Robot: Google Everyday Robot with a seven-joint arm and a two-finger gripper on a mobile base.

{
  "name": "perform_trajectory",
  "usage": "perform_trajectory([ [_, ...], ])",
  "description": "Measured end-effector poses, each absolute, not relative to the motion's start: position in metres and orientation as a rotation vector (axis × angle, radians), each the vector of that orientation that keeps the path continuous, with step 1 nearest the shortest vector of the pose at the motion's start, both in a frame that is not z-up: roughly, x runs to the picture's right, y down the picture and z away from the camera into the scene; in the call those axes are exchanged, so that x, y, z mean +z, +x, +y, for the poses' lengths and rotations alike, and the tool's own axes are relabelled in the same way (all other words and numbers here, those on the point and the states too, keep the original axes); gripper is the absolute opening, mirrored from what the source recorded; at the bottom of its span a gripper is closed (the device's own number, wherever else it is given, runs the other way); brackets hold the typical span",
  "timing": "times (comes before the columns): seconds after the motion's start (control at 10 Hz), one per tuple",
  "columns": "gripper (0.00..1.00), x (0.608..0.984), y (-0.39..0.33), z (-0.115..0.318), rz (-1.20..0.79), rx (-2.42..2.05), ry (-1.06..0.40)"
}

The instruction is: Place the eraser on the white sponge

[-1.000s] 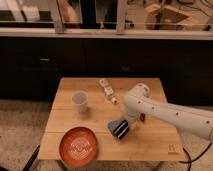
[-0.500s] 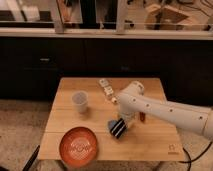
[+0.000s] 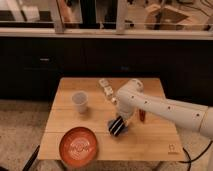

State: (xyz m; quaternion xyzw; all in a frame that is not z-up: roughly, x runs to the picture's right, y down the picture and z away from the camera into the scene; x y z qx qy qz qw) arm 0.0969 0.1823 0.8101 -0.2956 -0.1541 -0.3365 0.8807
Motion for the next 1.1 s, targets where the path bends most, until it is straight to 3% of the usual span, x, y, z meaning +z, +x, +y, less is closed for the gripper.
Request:
perform_trajectory([
  [1.1, 0.00, 0.8087, 0.1040, 0.1817, -0.355, -0.666, -0.612],
])
